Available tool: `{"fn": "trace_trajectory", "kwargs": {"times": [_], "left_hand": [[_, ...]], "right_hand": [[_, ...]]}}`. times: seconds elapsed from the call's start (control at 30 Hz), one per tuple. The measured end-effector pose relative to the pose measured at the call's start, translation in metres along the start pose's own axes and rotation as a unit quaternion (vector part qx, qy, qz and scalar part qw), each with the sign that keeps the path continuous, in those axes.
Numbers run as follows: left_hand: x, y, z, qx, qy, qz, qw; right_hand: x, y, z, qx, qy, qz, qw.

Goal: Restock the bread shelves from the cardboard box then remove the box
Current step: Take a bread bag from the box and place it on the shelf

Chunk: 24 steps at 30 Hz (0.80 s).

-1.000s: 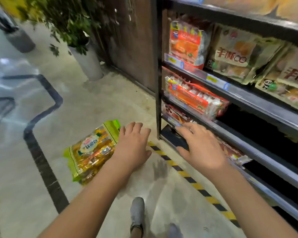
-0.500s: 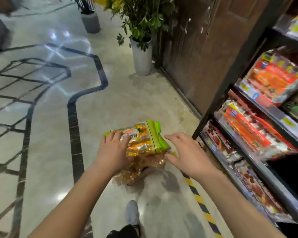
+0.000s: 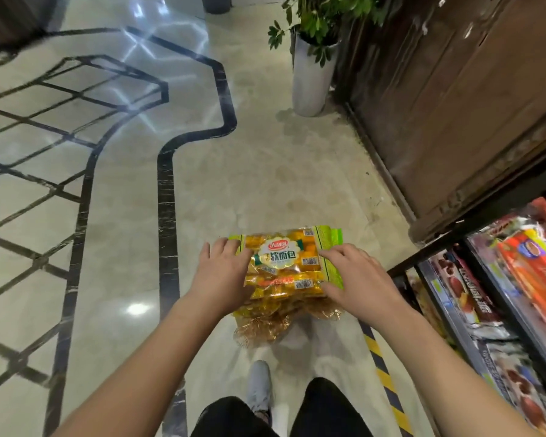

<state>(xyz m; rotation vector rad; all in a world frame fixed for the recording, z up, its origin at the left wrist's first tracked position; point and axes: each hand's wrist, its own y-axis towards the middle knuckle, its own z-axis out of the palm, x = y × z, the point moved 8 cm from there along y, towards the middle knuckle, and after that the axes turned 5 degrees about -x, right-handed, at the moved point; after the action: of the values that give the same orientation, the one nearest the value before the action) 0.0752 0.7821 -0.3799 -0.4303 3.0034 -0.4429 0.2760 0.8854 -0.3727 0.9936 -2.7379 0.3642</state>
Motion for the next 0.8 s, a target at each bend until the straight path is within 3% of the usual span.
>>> {"fn": "trace_trajectory", "kwargs": {"times": [0.57, 0.7, 0.8], "left_hand": [[0.012, 0.091, 0.080, 0.084, -0.024, -0.075, 0.993], [0.036, 0.107, 0.118, 0.104, -0.099, -0.113, 0.983], [0.057, 0.120, 0.144, 0.095, -0.230, -0.187, 0.950]], "right_hand": [[-0.077, 0.096, 0.077, 0.099, 0.053, 0.006, 0.994], [-0.092, 0.109, 0.105, 0.118, 0.074, 0.040, 0.989], [-0.112, 0.119, 0.127, 0.121, 0.117, 0.095, 0.981]]}}
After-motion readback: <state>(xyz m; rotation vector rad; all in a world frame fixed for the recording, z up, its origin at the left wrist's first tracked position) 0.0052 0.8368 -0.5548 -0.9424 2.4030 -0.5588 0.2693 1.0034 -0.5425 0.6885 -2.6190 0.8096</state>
